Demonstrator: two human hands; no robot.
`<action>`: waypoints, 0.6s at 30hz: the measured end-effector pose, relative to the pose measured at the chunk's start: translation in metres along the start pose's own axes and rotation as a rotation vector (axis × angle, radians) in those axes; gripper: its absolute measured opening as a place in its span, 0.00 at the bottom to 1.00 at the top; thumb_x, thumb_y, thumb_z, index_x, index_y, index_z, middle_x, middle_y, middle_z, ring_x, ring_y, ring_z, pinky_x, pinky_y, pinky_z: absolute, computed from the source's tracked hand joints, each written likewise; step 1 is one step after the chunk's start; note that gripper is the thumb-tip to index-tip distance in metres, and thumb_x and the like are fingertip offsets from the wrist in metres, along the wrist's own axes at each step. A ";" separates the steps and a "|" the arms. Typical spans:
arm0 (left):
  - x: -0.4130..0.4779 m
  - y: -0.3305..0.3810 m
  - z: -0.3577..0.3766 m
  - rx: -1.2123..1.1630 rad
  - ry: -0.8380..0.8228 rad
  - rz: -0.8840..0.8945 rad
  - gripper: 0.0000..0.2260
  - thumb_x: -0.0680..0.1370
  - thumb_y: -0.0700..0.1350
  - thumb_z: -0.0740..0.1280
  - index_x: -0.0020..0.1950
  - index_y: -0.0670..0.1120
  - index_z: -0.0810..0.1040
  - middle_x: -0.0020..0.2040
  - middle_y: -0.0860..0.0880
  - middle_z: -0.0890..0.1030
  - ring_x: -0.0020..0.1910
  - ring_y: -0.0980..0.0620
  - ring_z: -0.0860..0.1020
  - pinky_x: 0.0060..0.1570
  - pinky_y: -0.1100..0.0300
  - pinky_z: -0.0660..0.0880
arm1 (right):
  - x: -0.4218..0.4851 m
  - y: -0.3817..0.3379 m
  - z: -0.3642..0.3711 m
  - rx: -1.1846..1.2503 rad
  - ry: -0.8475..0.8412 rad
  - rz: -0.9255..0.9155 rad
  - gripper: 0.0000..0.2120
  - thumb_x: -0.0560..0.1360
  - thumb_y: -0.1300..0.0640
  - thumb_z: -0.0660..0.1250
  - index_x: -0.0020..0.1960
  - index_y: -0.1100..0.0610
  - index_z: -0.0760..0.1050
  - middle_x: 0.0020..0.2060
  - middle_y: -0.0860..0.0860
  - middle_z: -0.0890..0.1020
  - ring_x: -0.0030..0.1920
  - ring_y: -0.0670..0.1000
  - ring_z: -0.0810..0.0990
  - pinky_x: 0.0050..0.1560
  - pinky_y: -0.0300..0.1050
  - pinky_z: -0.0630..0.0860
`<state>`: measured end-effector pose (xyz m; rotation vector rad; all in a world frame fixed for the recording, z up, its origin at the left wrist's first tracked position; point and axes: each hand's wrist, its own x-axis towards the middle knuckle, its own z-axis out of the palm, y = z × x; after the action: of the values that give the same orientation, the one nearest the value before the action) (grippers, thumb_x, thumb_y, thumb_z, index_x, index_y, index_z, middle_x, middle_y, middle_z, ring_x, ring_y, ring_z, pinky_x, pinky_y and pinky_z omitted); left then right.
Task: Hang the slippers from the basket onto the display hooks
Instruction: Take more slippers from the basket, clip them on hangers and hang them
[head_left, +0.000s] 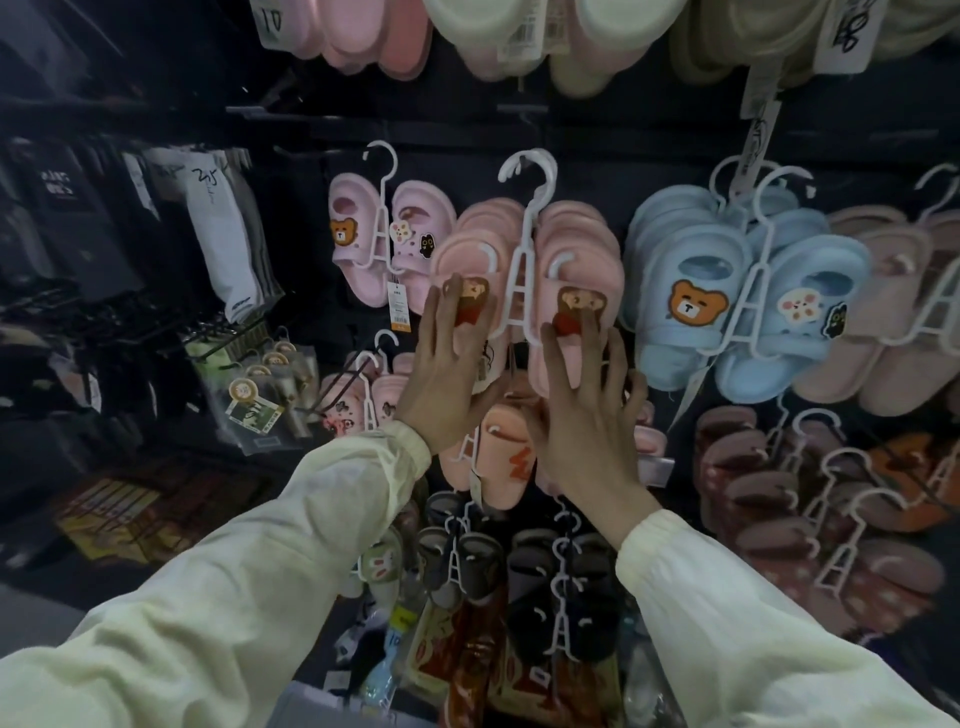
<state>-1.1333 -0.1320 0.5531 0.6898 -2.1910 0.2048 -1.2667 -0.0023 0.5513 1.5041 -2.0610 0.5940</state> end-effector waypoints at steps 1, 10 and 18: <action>-0.004 0.003 0.000 0.013 0.015 0.011 0.34 0.80 0.56 0.65 0.80 0.42 0.57 0.80 0.35 0.46 0.79 0.36 0.43 0.77 0.38 0.48 | -0.004 -0.001 -0.001 0.005 -0.014 0.002 0.40 0.77 0.42 0.65 0.81 0.50 0.48 0.80 0.57 0.45 0.78 0.64 0.50 0.70 0.70 0.59; -0.061 0.027 0.002 0.112 -0.104 -0.088 0.40 0.76 0.66 0.63 0.82 0.49 0.53 0.81 0.41 0.46 0.79 0.36 0.45 0.73 0.30 0.46 | -0.054 -0.013 0.005 0.052 -0.107 -0.011 0.46 0.73 0.47 0.71 0.81 0.49 0.47 0.80 0.56 0.46 0.79 0.64 0.49 0.72 0.68 0.56; -0.139 0.045 0.010 0.050 -0.217 -0.125 0.40 0.76 0.65 0.64 0.81 0.48 0.55 0.81 0.41 0.48 0.80 0.37 0.44 0.75 0.33 0.46 | -0.121 -0.025 0.023 0.077 -0.266 -0.023 0.45 0.74 0.46 0.69 0.81 0.50 0.45 0.80 0.57 0.48 0.79 0.64 0.50 0.69 0.71 0.60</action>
<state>-1.0912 -0.0409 0.4459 0.9106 -2.3440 0.1252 -1.2162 0.0645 0.4576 1.7292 -2.2360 0.4911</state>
